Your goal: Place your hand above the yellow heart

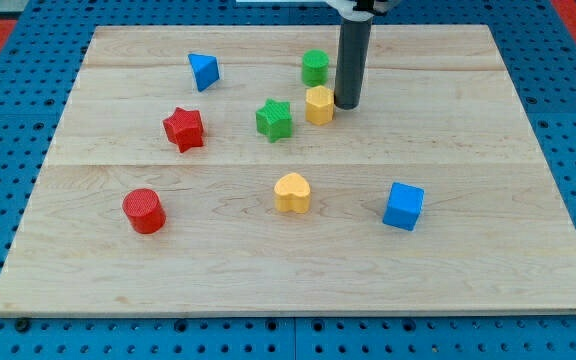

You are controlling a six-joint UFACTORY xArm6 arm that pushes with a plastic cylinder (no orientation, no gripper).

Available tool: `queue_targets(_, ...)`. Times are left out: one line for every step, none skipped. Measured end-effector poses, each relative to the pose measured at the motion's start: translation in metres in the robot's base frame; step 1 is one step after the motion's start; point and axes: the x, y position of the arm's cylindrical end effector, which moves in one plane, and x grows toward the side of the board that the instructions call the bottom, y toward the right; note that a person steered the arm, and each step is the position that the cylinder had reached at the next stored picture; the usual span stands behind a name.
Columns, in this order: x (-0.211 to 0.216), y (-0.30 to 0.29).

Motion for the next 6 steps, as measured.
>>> queue_targets(0.042,0.005)
queue_targets(0.050,-0.013)
queue_targets(0.050,-0.027)
queue_targets(0.050,-0.027)
queue_targets(0.054,-0.027)
queue_targets(0.057,-0.032)
